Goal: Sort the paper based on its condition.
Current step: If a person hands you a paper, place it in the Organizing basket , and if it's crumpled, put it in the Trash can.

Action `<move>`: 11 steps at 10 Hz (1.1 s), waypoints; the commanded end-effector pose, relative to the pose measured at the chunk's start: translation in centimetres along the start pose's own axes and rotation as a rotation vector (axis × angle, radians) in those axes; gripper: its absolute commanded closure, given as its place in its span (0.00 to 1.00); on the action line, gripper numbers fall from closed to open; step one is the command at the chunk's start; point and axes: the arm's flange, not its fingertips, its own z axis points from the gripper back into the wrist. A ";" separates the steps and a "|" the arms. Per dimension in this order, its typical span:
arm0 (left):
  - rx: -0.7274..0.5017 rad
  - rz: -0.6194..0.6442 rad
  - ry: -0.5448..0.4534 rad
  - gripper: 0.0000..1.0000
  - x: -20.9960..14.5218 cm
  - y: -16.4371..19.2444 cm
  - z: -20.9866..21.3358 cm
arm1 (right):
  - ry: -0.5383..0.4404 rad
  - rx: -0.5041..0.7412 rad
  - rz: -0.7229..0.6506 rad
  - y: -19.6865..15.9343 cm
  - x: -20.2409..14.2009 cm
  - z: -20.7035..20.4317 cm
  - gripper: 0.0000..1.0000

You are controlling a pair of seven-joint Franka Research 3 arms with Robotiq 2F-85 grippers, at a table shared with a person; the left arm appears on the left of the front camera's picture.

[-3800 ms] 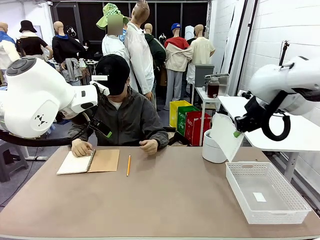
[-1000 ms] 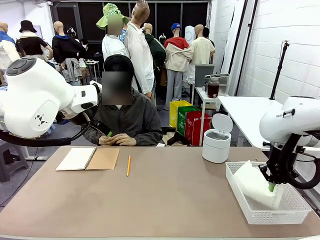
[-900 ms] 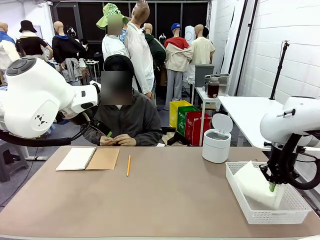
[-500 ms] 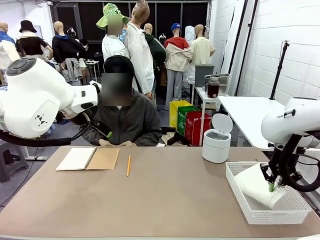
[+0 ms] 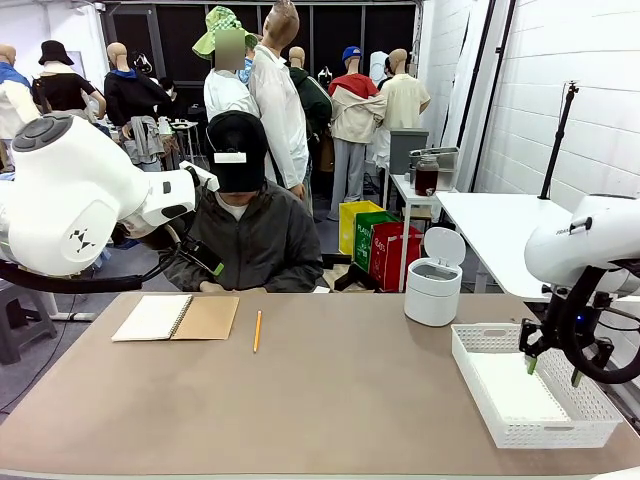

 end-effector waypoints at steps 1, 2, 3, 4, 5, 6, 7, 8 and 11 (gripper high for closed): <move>0.004 0.002 0.001 0.00 -0.1 0.0 0.0 | -0.008 -0.015 -0.037 0.4 0.5 1.8 0.00; 0.004 0.002 0.001 0.00 -0.1 0.0 0.0 | -0.016 -0.009 -0.038 0.6 0.5 2.5 0.00; 0.004 0.002 0.001 0.00 -0.1 0.0 0.0 | -0.008 -0.009 -0.028 0.8 0.5 3.1 0.00; 0.004 0.002 0.001 0.00 -0.1 0.0 0.0 | 0.002 -0.022 -0.019 1.1 0.4 3.2 0.00; 0.004 0.002 0.001 0.00 -0.1 0.0 0.0 | 0.006 -0.033 -0.018 1.4 0.4 3.2 0.00; 0.004 0.002 0.001 0.00 -0.1 0.0 0.0 | -0.006 -0.047 -0.020 1.9 0.5 3.2 0.00; 0.004 0.002 0.001 0.00 -0.1 0.0 0.0 | -0.008 -0.002 0.002 0.9 0.5 3.1 0.00; 0.004 0.002 0.001 0.00 -0.1 0.0 0.0 | -0.008 -0.002 0.002 0.9 0.5 3.1 0.00; 0.004 0.002 0.001 0.00 -0.1 0.0 0.0 | -0.008 -0.002 0.002 0.9 0.5 3.1 0.00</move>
